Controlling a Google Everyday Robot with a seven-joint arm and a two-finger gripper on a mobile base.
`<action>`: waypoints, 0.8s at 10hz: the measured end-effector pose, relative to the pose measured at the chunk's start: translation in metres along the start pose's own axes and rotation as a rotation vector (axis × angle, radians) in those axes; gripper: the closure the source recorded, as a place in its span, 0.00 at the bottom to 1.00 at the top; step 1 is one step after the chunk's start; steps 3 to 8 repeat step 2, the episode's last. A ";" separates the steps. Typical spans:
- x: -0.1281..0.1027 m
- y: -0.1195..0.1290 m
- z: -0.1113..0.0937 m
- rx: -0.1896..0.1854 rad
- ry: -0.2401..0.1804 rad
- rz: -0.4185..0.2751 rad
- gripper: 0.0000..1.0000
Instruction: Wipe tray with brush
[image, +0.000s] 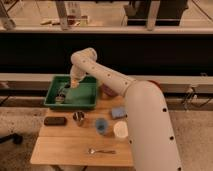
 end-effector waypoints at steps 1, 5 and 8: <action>-0.003 0.000 0.004 0.002 -0.008 -0.004 1.00; -0.004 0.000 0.007 0.004 -0.014 -0.007 1.00; -0.004 0.000 0.007 0.004 -0.014 -0.007 1.00</action>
